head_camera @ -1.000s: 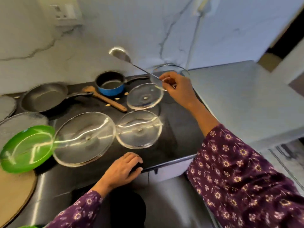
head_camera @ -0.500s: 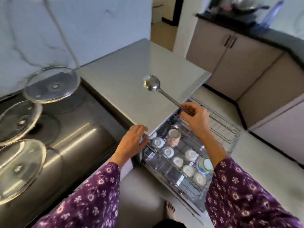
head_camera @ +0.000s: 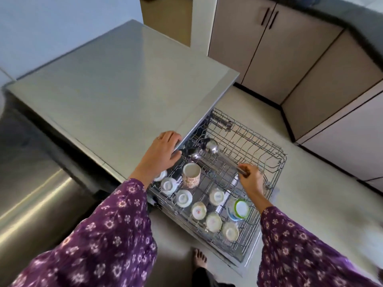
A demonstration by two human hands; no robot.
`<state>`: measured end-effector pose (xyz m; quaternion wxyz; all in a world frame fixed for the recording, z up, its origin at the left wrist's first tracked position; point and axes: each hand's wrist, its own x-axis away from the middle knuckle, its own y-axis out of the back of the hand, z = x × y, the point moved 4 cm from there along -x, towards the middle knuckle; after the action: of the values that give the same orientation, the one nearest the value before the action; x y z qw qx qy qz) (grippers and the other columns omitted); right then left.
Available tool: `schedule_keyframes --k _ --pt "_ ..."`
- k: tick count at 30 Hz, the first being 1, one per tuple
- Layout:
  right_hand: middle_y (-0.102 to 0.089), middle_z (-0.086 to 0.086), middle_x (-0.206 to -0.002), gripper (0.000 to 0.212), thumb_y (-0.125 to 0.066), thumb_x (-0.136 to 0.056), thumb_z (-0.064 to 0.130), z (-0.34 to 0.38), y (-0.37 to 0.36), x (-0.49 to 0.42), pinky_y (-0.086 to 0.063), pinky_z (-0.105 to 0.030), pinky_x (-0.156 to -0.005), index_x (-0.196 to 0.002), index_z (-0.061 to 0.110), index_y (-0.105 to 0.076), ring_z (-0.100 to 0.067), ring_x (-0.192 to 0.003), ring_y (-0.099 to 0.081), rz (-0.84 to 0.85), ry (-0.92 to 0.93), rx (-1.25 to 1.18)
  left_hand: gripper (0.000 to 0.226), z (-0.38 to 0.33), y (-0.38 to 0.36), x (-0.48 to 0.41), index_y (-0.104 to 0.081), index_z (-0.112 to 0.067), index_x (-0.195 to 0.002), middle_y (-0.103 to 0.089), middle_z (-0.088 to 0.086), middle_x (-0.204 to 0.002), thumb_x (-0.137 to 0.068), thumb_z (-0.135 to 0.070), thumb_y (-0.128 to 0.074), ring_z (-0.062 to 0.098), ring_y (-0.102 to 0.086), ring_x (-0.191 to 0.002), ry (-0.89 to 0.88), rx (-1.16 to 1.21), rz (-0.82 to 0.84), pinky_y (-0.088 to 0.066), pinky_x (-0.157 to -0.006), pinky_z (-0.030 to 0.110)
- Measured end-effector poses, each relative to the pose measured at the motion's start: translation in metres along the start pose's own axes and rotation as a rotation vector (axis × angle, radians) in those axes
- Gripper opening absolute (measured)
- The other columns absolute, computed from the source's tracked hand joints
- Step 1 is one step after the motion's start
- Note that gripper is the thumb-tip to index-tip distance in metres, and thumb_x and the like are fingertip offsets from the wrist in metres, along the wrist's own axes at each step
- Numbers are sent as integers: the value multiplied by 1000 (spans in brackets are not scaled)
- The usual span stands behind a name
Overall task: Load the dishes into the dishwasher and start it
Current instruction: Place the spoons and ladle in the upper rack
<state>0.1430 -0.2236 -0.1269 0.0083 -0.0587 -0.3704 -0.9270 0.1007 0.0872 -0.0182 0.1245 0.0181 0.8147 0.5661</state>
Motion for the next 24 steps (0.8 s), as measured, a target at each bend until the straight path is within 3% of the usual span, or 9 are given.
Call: schedule_keyframes --k 4,11,24 --pt "-67 -10 -104 34 -65 -80 -4 -32 -29 -20 -44 -20 -82 -113 6 -64 -12 -85 -58 110 -63 63 29 9 -7 -2 -53 -9 -113 -53 4 -115 -86 -17 -61 17 -49 -105 21 69 -48 -38 -97 25" --pt "-66 -9 -108 33 -67 -79 -4 -75 -65 -44 -43 -22 -85 -111 7 -64 -14 -89 -56 202 -126 71 30 8 -7 -4 -55 -8 -114 -55 5 -115 -85 -15 -61 17 -48 -107 37 61 -78 -31 -95 18" --pt "-68 -8 -98 35 -74 -73 -3 -117 -84 -39 -44 -26 -83 -104 9 -64 -18 -87 -60 280 -189 137 28 4 -8 -2 -57 -7 -110 -58 5 -113 -84 -14 -58 17 -49 -107 14 -14 -113 -37 -91 22"
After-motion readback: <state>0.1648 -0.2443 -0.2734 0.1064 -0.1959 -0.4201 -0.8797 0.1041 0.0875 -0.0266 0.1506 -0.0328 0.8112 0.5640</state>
